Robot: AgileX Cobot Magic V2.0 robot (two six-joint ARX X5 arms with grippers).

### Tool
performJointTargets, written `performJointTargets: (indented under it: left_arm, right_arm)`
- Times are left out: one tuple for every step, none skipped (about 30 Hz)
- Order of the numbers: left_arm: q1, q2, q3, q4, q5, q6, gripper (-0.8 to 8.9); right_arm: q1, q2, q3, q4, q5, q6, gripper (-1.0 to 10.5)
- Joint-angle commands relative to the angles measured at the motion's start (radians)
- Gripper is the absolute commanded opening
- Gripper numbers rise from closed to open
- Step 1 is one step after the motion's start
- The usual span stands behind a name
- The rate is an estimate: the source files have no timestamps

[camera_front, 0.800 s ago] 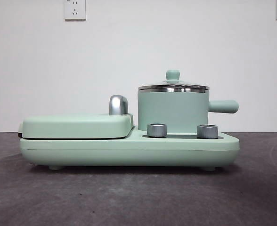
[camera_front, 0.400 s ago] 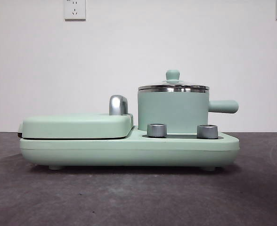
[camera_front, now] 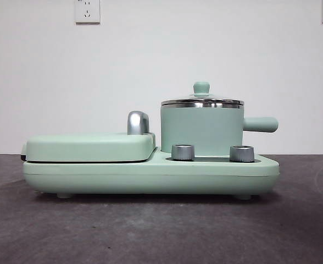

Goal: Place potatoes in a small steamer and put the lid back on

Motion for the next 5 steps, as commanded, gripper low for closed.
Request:
performJointTargets:
  left_arm:
    - [0.001,-0.001,-0.019,0.011,-0.002,0.0,0.06]
    - [0.001,-0.001,-0.019,0.011,-0.002,0.0,0.06]
    - [0.001,-0.001,-0.019,0.011,-0.002,0.0,0.06]
    - [0.001,-0.001,-0.019,0.011,-0.002,0.0,0.06]
    - [0.001,-0.001,-0.019,0.011,-0.002,0.0,0.06]
  right_arm:
    - [0.003,-0.001,-0.005,0.006,0.003,0.014,0.2]
    - [0.004,-0.001,-0.005,0.006,0.004,0.014,0.2]
    - [0.005,-0.001,-0.005,0.006,0.004,0.014,0.2]
    - [0.004,-0.001,-0.005,0.006,0.004,0.014,0.2]
    - [0.004,-0.001,-0.005,0.006,0.004,0.014,0.2]
